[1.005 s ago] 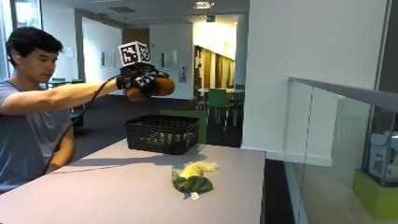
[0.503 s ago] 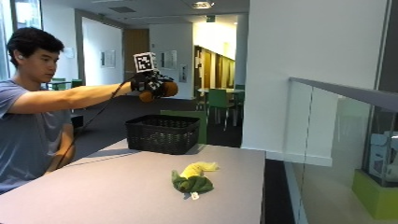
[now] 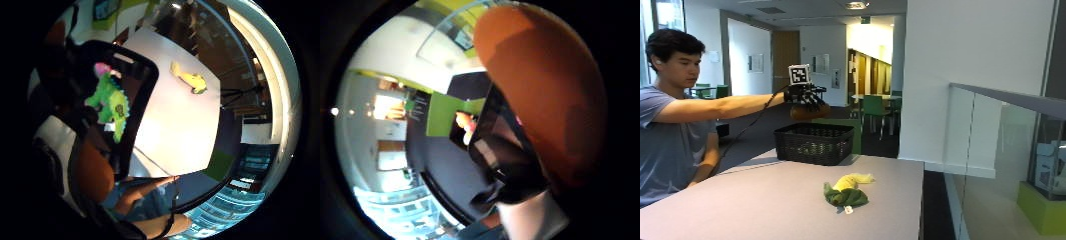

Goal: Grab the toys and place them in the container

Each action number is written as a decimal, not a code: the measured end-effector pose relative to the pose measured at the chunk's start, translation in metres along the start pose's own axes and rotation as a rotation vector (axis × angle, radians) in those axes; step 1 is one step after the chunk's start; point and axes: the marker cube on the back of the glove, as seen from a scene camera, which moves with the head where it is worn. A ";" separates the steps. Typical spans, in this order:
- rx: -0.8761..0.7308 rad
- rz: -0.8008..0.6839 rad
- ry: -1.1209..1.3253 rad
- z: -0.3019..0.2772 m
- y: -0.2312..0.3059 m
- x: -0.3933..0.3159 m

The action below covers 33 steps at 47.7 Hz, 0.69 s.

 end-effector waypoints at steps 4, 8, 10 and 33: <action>0.016 -0.012 -0.011 -0.002 -0.002 0.005; 0.039 -0.034 0.027 -0.008 -0.005 -0.002; 0.050 0.031 0.035 -0.013 -0.009 -0.017; 0.028 0.284 0.185 -0.013 -0.045 0.228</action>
